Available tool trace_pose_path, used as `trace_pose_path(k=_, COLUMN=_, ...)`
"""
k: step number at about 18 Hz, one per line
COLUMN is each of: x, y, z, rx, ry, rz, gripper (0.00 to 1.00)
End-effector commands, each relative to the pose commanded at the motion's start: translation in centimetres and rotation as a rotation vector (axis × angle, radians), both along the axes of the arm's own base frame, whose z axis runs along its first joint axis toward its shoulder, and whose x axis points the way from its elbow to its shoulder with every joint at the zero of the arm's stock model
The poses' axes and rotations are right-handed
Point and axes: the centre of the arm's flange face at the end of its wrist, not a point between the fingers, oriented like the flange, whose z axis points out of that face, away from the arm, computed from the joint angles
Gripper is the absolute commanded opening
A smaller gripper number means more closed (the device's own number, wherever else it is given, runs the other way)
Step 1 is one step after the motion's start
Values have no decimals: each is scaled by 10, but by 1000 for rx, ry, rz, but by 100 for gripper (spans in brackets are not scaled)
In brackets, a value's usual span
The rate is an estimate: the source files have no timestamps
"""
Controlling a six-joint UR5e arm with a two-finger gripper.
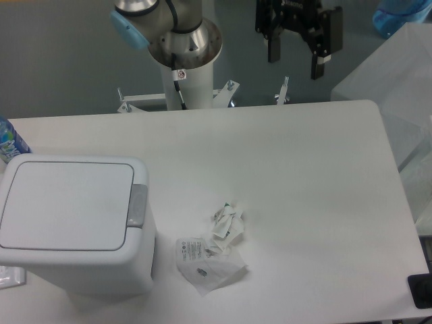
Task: Open the trash can
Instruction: 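Move the open gripper down toward the white trash can's grey button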
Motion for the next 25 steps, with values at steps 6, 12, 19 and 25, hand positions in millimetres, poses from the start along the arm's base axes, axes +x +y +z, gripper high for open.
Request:
trace_pose_path(k=6, x=3, y=4, z=-4, rx=21, ry=-25, rz=5, gripper=100)
trace_pose_path(k=12, x=10, y=31, z=-10, rx=159, ry=-138, rz=205, gripper=100)
trace_pose_path(k=19, x=31, y=93, z=-31, rx=272, ry=-277, rz=442, gripper=100)
trace_pose_path(k=25, x=23, y=151, z=-51, rx=417, ry=-390, rz=647, gripper=100)
